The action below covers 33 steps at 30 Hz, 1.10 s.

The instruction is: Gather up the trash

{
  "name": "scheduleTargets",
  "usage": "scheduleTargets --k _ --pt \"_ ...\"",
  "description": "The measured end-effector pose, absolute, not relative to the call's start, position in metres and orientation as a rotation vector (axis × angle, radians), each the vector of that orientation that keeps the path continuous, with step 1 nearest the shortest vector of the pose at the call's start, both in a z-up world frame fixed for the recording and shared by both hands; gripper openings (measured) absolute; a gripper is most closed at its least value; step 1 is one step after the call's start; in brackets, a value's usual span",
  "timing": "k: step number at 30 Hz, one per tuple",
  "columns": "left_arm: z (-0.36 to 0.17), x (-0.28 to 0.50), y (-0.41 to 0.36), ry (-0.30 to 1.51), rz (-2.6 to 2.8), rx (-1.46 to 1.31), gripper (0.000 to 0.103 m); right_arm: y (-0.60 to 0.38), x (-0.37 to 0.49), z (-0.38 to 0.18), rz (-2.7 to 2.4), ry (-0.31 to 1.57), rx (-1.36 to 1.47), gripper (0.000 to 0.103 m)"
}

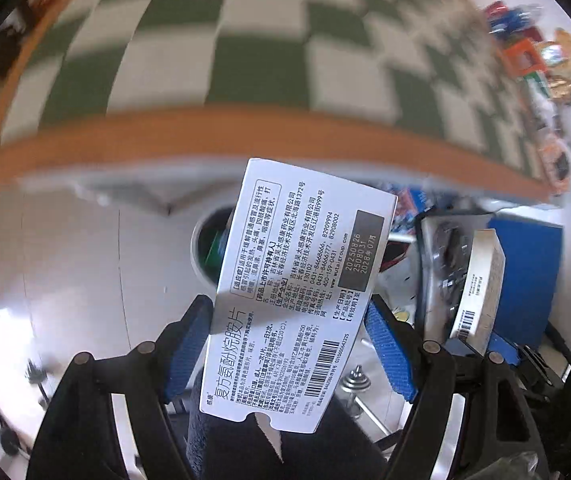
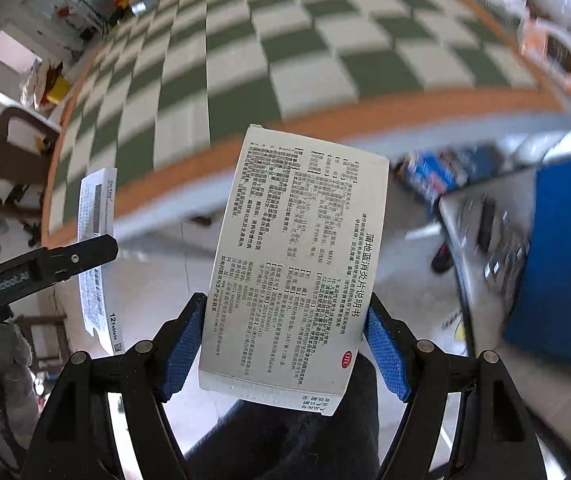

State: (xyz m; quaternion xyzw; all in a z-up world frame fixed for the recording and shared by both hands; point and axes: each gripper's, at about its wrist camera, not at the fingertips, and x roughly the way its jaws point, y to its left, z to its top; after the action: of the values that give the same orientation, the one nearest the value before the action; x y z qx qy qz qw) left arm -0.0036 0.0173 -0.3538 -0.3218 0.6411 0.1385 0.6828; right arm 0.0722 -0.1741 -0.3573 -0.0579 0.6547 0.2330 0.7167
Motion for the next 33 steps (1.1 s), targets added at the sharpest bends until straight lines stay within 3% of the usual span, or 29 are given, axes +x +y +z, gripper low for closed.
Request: scheduleTargets --k 13,15,18,21,22,23,27,33 --pt "-0.615 -0.017 0.063 1.506 0.434 -0.916 0.077 -0.137 0.072 -0.626 0.637 1.565 -0.215 0.078" --pt "-0.654 -0.016 0.075 1.508 0.438 -0.932 0.083 -0.127 0.075 -0.662 0.654 1.570 -0.223 0.078" --pt "-0.694 -0.013 0.085 1.505 0.436 -0.920 0.103 -0.110 0.077 -0.721 0.664 1.598 -0.233 0.079" --pt "-0.707 -0.016 0.089 1.509 0.449 -0.887 0.103 -0.100 0.074 -0.759 0.681 1.627 -0.236 0.085" --pt "-0.710 -0.019 0.090 1.508 0.460 -0.874 0.103 -0.098 0.073 -0.767 0.678 1.634 -0.242 0.099" --pt "-0.710 -0.023 0.090 1.510 0.478 -0.849 0.103 -0.096 0.071 -0.776 0.670 1.634 -0.248 0.103" --pt "-0.694 -0.034 0.084 1.516 0.526 -0.741 0.103 -0.097 0.065 -0.782 0.624 1.612 -0.282 0.103" --pt "-0.647 -0.051 0.072 1.500 0.538 -0.700 0.103 -0.104 0.059 -0.742 0.550 1.572 -0.336 0.103"
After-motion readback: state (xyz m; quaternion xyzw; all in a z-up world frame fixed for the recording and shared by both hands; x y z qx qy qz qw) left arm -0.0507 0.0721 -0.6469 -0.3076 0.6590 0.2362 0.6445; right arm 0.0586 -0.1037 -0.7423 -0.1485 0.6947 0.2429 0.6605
